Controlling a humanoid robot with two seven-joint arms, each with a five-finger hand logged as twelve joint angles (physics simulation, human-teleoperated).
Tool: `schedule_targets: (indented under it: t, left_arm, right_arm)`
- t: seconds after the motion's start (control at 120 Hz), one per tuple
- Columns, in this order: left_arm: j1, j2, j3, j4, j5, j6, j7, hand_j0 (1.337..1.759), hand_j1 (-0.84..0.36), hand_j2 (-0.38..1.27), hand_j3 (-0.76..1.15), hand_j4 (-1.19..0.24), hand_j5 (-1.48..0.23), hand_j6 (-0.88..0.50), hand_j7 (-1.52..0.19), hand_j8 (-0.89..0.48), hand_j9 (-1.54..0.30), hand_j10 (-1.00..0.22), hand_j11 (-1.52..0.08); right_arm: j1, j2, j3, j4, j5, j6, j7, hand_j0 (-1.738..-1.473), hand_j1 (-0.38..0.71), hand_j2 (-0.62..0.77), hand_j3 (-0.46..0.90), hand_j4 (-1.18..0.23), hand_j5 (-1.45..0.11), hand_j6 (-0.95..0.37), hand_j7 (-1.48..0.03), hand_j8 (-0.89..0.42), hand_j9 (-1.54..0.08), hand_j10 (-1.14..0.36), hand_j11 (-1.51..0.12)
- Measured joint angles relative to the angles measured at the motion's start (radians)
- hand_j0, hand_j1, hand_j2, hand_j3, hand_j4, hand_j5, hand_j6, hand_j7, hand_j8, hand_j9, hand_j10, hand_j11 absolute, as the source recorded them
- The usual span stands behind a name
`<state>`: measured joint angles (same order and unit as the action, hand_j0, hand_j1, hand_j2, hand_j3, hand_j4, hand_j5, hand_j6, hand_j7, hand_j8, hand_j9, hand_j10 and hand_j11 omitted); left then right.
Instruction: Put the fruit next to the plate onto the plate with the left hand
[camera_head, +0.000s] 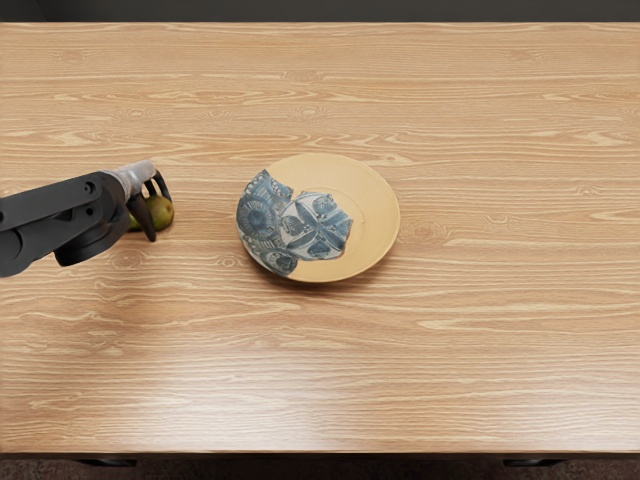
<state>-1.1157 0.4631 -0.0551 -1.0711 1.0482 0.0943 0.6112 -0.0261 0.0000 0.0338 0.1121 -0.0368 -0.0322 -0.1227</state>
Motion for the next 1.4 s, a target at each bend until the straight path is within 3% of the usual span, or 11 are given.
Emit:
schedule_targets:
  t: [0.042,0.075,0.225,0.308,0.392,0.425,0.608,0.75,0.95,1.4]
  left_arm:
    - [0.004,0.0,-0.001,0.0,0.003,0.0,0.0,1.648,-0.32,0.47,0.0,-0.55,-0.99,-0.39,-1.01,-0.45,-1.02,-0.6,-1.02]
    - [0.008,0.0,-0.003,-0.001,0.009,-0.001,0.0,1.644,-0.39,0.63,0.0,-0.5,-1.0,-0.37,-1.03,-0.42,-1.04,-0.59,-1.04]
    - [0.008,-0.002,-0.002,0.0,0.012,-0.003,0.0,1.635,-0.5,0.87,0.0,-0.39,-1.06,-0.28,-1.08,-0.39,-1.09,-0.53,-1.09]
    - [-0.005,0.001,-0.003,0.0,-0.016,-0.003,0.0,1.638,-0.38,0.62,0.0,-0.4,-1.06,-0.29,-1.08,-0.41,-1.08,-0.56,-1.09]
    - [-0.031,0.003,-0.01,0.003,-0.065,-0.003,0.0,1.643,-0.3,0.54,0.0,-0.46,-1.07,-0.34,-1.07,-0.46,-1.07,-0.62,-1.07]
    - [-0.044,0.007,-0.017,0.006,-0.095,-0.003,0.0,1.645,-0.26,0.43,0.0,-0.48,-1.07,-0.36,-1.07,-0.47,-1.07,-0.64,-1.07]
    - [-0.07,0.031,-0.079,0.022,-0.258,-0.005,-0.001,1.65,-0.22,0.36,0.0,-0.5,-1.06,-0.39,-1.06,-0.49,-1.05,-0.69,-1.06]
    - [-0.082,0.035,-0.127,0.03,-0.362,-0.008,-0.001,1.652,-0.26,0.43,0.0,-0.49,-1.05,-0.37,-1.06,-0.47,-1.04,-0.72,-1.05]
    - [-0.095,0.035,-0.208,0.033,-0.471,-0.02,0.0,1.653,-0.25,0.37,0.0,-0.49,-1.05,-0.38,-1.05,-0.48,-1.03,-0.75,-1.04]
    - [-0.16,-0.015,-0.287,0.031,-0.647,-0.175,0.0,1.655,-0.4,0.72,0.0,-0.48,-1.05,-0.36,-1.05,-0.46,-1.02,-0.77,-1.02]
  right_arm:
    - [0.0,0.0,0.0,0.0,0.0,0.0,0.0,-1.658,-0.35,0.0,0.0,0.0,0.0,0.0,0.0,0.0,0.0,0.0,0.0]
    - [0.0,0.0,0.0,0.0,0.0,0.0,0.0,-1.658,-0.35,0.0,0.0,0.0,0.0,0.0,0.0,0.0,0.0,0.0,0.0]
    - [0.0,0.0,0.0,0.0,0.0,0.0,0.0,-1.658,-0.35,0.0,0.0,0.0,0.0,0.0,0.0,0.0,0.0,0.0,0.0]
    - [0.0,0.0,0.0,0.0,0.0,0.0,0.0,-1.658,-0.35,0.0,0.0,0.0,0.0,0.0,0.0,0.0,0.0,0.0,0.0]
    - [0.0,0.0,0.0,0.0,0.0,0.0,0.0,-1.658,-0.35,0.0,0.0,0.0,0.0,0.0,0.0,0.0,0.0,0.0,0.0]
    - [0.0,0.0,0.0,0.0,0.0,0.0,0.0,-1.658,-0.35,0.0,0.0,0.0,0.0,0.0,0.0,0.0,0.0,0.0,0.0]
    - [0.0,0.0,0.0,0.0,0.0,0.0,0.0,-1.658,-0.35,0.0,0.0,0.0,0.0,0.0,0.0,0.0,0.0,0.0,0.0]
    - [0.0,0.0,0.0,0.0,0.0,0.0,0.0,-1.658,-0.35,0.0,0.0,0.0,0.0,0.0,0.0,0.0,0.0,0.0,0.0]
    - [0.0,0.0,0.0,0.0,0.0,0.0,0.0,-1.658,-0.35,0.0,0.0,0.0,0.0,0.0,0.0,0.0,0.0,0.0,0.0]
    - [0.0,0.0,-0.001,0.0,0.0,0.0,0.0,-1.658,-0.35,0.0,0.0,0.0,0.0,0.0,0.0,0.0,0.0,0.0,0.0]
